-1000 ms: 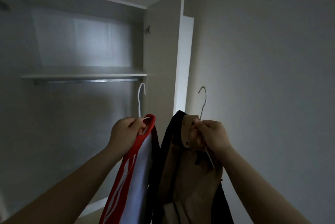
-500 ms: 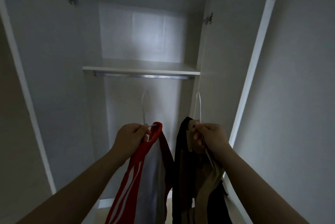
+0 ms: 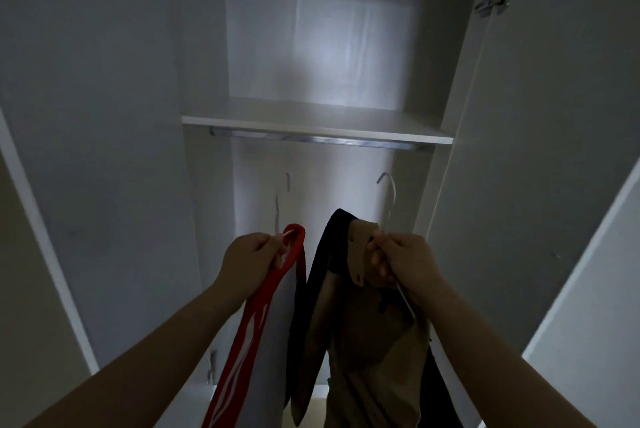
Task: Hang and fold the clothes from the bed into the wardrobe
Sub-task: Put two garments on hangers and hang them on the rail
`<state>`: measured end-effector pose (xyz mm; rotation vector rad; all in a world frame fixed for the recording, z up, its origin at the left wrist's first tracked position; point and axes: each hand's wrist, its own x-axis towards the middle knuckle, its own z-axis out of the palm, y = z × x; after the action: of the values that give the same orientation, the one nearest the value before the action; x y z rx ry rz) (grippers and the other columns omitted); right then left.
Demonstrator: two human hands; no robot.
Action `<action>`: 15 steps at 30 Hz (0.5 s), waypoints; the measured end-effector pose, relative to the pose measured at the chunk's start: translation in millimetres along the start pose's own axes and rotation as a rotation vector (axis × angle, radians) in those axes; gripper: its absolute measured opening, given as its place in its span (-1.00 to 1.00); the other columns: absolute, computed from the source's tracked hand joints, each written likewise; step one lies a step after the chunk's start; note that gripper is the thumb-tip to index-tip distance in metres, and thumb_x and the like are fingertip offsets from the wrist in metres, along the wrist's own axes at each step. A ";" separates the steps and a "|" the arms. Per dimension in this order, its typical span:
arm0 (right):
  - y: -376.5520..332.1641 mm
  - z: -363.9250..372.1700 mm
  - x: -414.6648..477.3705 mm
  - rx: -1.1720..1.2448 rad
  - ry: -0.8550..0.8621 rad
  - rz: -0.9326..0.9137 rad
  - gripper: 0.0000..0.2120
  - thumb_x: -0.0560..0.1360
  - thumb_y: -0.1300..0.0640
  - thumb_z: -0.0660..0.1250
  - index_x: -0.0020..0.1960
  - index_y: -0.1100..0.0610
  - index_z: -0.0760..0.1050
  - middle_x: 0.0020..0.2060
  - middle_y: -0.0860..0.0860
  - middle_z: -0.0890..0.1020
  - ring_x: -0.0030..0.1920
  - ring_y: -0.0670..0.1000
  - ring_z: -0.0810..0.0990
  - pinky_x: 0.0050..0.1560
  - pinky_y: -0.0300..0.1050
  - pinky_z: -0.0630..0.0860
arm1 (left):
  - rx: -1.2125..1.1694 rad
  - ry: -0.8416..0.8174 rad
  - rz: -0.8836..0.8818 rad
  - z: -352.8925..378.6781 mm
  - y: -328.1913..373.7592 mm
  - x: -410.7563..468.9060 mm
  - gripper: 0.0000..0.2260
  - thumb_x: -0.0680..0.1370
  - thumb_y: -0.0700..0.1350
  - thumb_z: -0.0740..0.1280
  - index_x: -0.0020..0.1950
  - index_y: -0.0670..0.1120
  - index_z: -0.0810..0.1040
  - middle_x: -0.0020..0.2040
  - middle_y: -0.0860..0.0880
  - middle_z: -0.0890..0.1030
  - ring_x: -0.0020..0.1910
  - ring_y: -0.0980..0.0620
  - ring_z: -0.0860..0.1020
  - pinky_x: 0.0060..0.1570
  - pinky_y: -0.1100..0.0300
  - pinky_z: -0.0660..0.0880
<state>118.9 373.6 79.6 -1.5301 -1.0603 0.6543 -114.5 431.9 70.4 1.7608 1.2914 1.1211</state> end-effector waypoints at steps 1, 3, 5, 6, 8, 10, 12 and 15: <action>4.3 6.5 13.2 0.002 -0.019 -0.002 -0.66 0.59 0.09 0.26 -0.28 0.19 0.61 -0.52 0.04 0.58 -0.59 -0.08 0.46 -0.55 -0.27 0.40 | 0.009 0.018 -0.005 0.9 -5.1 11.2 -0.65 0.62 -0.03 0.20 -0.25 -0.15 0.63 -0.44 0.02 0.57 -0.56 0.23 0.44 -0.39 0.32 0.35; 12.4 17.9 38.0 0.004 -0.061 -0.017 -0.67 0.60 0.09 0.26 -0.27 0.19 0.62 -0.51 0.03 0.59 -0.57 -0.07 0.48 -0.52 -0.27 0.41 | 0.029 0.046 -0.016 3.2 -15.3 31.1 -0.65 0.62 -0.03 0.20 -0.24 -0.15 0.63 -0.42 0.00 0.57 -0.57 0.23 0.42 -0.40 0.31 0.35; 20.7 30.2 64.6 0.017 -0.097 -0.024 -0.68 0.59 0.08 0.26 -0.25 0.20 0.62 -0.49 0.04 0.61 -0.56 -0.07 0.48 -0.52 -0.27 0.42 | 0.050 0.079 -0.045 6.3 -26.9 50.6 -0.65 0.62 -0.02 0.19 -0.24 -0.14 0.63 -0.41 0.00 0.57 -0.57 0.23 0.42 -0.40 0.32 0.36; 23.7 36.5 76.5 0.024 -0.106 -0.019 -0.68 0.59 0.07 0.27 -0.24 0.20 0.63 -0.48 0.04 0.62 -0.56 -0.08 0.49 -0.52 -0.28 0.42 | 0.052 0.097 -0.064 6.4 -31.9 59.2 -0.65 0.62 -0.02 0.19 -0.24 -0.14 0.63 -0.41 0.00 0.57 -0.57 0.23 0.42 -0.41 0.33 0.37; 29.9 50.7 100.7 0.040 -0.136 -0.007 -0.68 0.59 0.06 0.27 -0.22 0.21 0.63 -0.46 0.05 0.63 -0.54 -0.08 0.50 -0.51 -0.29 0.43 | 0.039 0.133 -0.104 6.5 -43.5 75.7 -0.66 0.62 -0.02 0.19 -0.23 -0.10 0.62 -0.42 0.02 0.57 -0.58 0.24 0.41 -0.46 0.38 0.37; 33.3 66.3 121.7 0.043 -0.172 0.001 -0.68 0.59 0.05 0.26 -0.20 0.22 0.63 -0.43 0.06 0.63 -0.54 -0.08 0.51 -0.51 -0.29 0.43 | 0.023 0.163 -0.143 5.6 -54.1 88.7 -0.68 0.63 -0.02 0.19 -0.22 -0.07 0.62 -0.43 0.04 0.57 -0.58 0.25 0.41 -0.50 0.41 0.34; 35.9 83.8 139.9 0.047 -0.198 0.021 -0.68 0.60 0.06 0.25 -0.18 0.24 0.62 -0.42 0.06 0.63 -0.54 -0.09 0.50 -0.51 -0.29 0.43 | 0.019 0.183 -0.179 4.0 -64.9 100.9 -0.69 0.63 -0.02 0.18 -0.21 -0.05 0.62 -0.41 0.05 0.57 -0.59 0.26 0.41 -0.50 0.40 0.33; 41.9 112.4 165.9 0.063 -0.249 0.055 -0.67 0.62 0.06 0.22 -0.18 0.23 0.61 -0.42 0.04 0.62 -0.55 -0.11 0.51 -0.52 -0.31 0.45 | 0.019 0.190 -0.226 1.9 -84.9 122.0 -0.70 0.63 -0.02 0.18 -0.19 -0.05 0.62 -0.41 0.05 0.57 -0.60 0.25 0.40 -0.49 0.38 0.34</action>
<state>108.5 573.2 35.2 -1.4530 -1.1743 0.9271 -128.0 572.8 25.0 1.5049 1.5753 1.1696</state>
